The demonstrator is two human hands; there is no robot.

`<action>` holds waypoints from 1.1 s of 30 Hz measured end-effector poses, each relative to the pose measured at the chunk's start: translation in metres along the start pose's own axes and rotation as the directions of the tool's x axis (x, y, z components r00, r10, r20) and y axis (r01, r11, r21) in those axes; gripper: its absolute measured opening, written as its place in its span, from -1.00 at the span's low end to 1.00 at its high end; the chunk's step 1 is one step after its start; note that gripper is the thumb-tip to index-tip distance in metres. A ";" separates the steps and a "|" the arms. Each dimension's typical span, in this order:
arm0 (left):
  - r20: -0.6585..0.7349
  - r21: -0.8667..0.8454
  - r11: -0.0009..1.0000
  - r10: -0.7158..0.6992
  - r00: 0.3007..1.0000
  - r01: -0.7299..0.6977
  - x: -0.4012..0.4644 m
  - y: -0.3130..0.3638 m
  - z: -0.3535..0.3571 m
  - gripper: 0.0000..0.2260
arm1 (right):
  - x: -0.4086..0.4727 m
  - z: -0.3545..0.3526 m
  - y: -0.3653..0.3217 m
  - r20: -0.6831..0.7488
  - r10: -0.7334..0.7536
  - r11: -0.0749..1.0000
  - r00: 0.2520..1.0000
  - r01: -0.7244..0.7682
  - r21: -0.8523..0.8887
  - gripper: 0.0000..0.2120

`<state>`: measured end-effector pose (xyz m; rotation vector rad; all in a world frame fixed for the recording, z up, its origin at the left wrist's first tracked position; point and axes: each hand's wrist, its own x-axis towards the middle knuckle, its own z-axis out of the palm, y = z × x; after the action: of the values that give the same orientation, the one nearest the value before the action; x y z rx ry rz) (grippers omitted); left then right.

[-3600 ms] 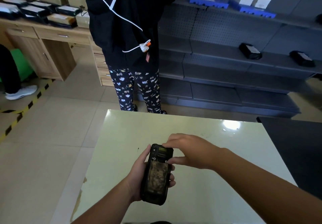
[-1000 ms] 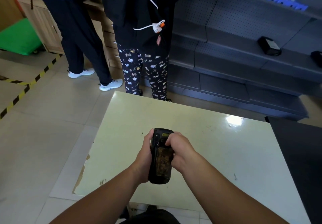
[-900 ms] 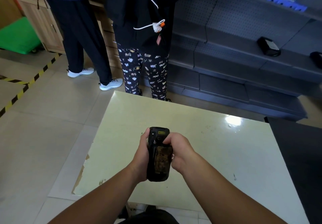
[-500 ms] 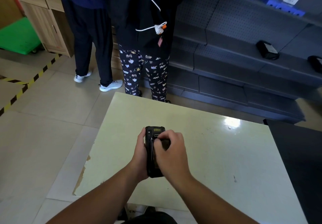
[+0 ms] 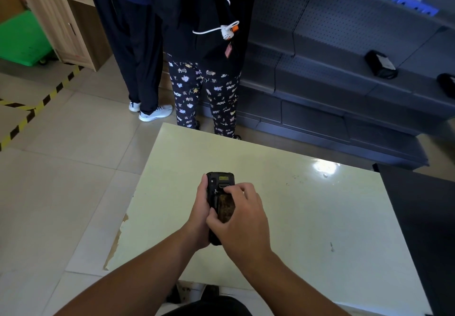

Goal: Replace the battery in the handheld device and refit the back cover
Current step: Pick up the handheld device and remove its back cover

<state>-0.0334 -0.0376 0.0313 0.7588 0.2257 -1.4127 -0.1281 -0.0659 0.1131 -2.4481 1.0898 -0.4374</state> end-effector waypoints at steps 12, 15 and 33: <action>-0.017 -0.271 0.961 0.057 0.998 -0.059 0.010 0.012 0.003 -0.34 | -0.001 -0.003 -0.008 -0.260 -0.227 0.968 0.939 0.247 0.047 -0.56; -0.011 -0.188 0.981 0.044 0.999 -0.046 0.010 0.018 0.004 -0.29 | 0.006 -0.011 -0.009 -0.303 -0.142 0.958 0.942 0.208 0.196 -0.56; 0.088 -0.116 0.987 -0.097 0.991 0.107 -0.014 0.027 -0.026 -0.22 | 0.048 0.101 0.168 0.306 0.227 0.901 0.925 -0.080 -0.427 -0.70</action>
<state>-0.0030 -0.0111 0.0290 0.5957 0.2870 -1.5101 -0.1578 -0.1781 -0.0523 -2.6149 1.3049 0.3062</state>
